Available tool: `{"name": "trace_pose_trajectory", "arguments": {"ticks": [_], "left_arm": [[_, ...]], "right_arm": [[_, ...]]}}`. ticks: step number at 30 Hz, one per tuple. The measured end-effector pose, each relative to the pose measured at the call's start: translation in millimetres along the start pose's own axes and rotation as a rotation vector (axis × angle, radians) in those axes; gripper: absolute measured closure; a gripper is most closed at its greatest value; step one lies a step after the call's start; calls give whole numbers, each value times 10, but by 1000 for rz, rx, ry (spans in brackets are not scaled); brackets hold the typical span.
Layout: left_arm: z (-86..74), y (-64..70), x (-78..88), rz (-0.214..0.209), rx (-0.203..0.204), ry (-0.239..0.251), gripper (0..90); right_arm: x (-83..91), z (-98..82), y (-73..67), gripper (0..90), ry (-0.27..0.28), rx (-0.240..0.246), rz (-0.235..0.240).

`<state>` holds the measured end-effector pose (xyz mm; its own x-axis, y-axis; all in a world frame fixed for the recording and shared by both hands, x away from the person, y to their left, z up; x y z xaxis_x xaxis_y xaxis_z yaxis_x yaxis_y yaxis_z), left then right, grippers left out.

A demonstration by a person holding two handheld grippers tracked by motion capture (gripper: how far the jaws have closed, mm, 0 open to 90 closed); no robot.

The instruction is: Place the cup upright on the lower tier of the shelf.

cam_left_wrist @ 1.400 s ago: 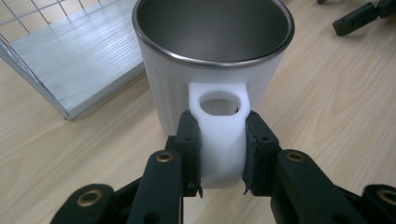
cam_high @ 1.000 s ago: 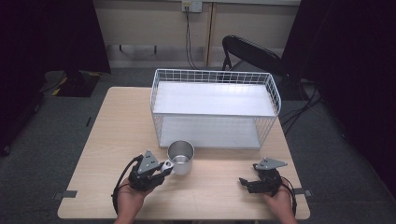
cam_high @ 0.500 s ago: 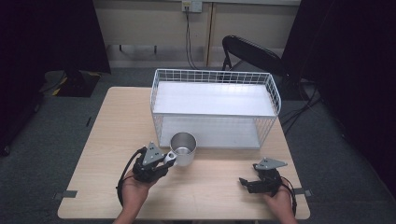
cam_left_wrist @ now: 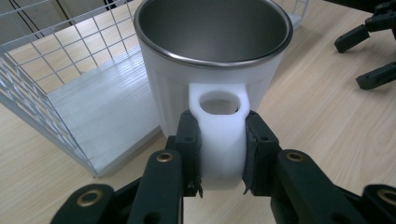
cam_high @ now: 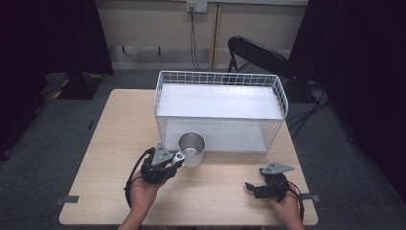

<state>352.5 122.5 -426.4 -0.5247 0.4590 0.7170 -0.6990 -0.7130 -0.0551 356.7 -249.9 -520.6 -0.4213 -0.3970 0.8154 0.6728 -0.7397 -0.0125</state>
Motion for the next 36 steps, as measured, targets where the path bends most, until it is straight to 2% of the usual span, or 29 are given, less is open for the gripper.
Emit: {"name": "trace_pose_trajectory", "arguments": {"ticks": [12, 21, 36], "left_arm": [[87, 2, -62, -11, 13, 10, 719], [177, -30, -95, 8, 14, 21, 720], [296, -54, -213, 29, 51, 43, 720]], "right_arm": [[0, 0, 0, 151, 0, 0, 0], [0, 0, 0, 151, 0, 0, 0], [0, 0, 0, 151, 0, 0, 0]]}}
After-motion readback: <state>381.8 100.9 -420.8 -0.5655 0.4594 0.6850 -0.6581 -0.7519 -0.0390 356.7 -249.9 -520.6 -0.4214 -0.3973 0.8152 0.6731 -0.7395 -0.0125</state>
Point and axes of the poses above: each handheld gripper's, and its own axes: x roughly backward along the jaws, z roughly out of its top, y roughly to its right, the point moved 2 cm from there along -x, roughly forward along the jaws, and after that the axes turned 12 degrees about -y, right-handed, at the moved point
